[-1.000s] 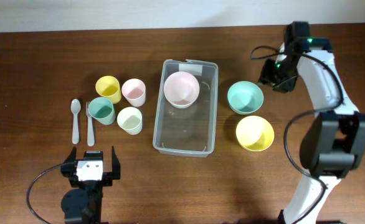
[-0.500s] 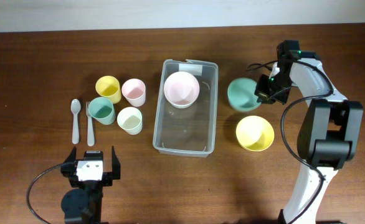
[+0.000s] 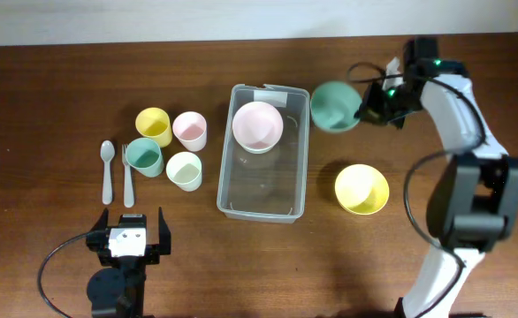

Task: Pack container
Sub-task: 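Stack the green bowl onto the pink bowl in the container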

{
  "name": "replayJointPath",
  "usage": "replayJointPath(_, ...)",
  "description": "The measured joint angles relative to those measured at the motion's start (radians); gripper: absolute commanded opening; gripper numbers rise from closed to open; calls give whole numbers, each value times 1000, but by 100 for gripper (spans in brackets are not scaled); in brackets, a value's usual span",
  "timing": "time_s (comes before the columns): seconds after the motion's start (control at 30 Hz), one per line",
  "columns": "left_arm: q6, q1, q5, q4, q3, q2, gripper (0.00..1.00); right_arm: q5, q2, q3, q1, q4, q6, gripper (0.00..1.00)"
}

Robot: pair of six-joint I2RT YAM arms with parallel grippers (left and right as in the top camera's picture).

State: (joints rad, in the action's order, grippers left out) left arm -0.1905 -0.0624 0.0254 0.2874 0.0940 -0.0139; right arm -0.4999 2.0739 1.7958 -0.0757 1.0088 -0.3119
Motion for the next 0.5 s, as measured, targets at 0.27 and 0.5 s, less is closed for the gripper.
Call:
replayJointPath(0.27, 0, 0, 0, 0, 0, 0, 100, -13, -264, 62, 182, 27, -2, 4)
replayJointPath(0.5, 0, 0, 0, 0, 0, 0, 100, 101, -177, 66, 386, -5, -3, 4)
